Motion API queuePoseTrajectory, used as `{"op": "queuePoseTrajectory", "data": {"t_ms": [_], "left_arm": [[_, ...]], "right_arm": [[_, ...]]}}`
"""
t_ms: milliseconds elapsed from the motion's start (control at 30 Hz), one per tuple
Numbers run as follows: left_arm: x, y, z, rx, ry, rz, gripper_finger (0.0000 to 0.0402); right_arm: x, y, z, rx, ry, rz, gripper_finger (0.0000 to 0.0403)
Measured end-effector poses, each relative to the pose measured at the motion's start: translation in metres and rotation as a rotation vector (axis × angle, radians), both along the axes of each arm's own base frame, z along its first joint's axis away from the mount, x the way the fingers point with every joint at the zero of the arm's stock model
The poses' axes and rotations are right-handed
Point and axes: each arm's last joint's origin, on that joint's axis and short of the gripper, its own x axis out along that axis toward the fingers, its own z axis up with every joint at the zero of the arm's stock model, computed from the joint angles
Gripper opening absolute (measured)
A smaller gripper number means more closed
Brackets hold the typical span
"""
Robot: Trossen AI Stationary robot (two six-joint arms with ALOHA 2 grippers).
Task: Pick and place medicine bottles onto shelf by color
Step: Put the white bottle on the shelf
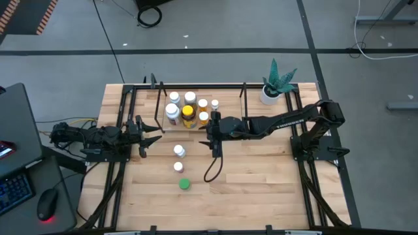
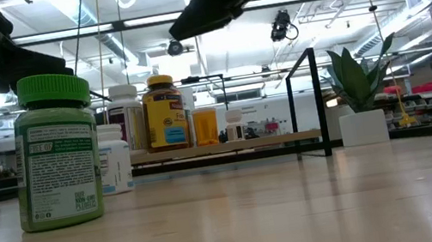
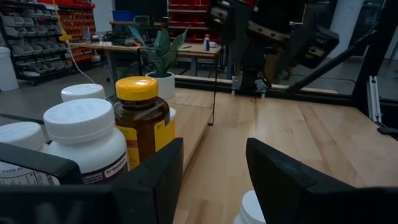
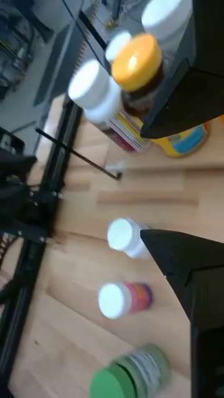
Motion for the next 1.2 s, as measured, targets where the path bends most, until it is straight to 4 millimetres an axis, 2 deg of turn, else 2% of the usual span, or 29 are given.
{"op": "queuePoseTrajectory", "data": {"t_ms": [333, 633, 933, 1200], "left_arm": [[0.000, 0.000, 0.000, 0.000, 0.000, 0.000, 0.0182], [0.000, 0.000, 0.000, 0.000, 0.000, 0.000, 0.0187], [0.000, 0.000, 0.000, 0.000, 0.000, 0.000, 0.0181], [0.000, 0.000, 0.000, 0.000, 0.001, 0.000, 0.0187]], "right_arm": [[0.001, -0.017, 0.003, 0.012, -0.020, 0.030, 0.0259], [0.001, -0.023, 0.003, 0.020, -0.022, 0.044, 0.0259], [0.002, -0.020, 0.003, 0.049, -0.023, 0.081, 0.0259], [0.010, 0.002, 0.003, 0.116, -0.109, 0.218, 0.0259]]}}
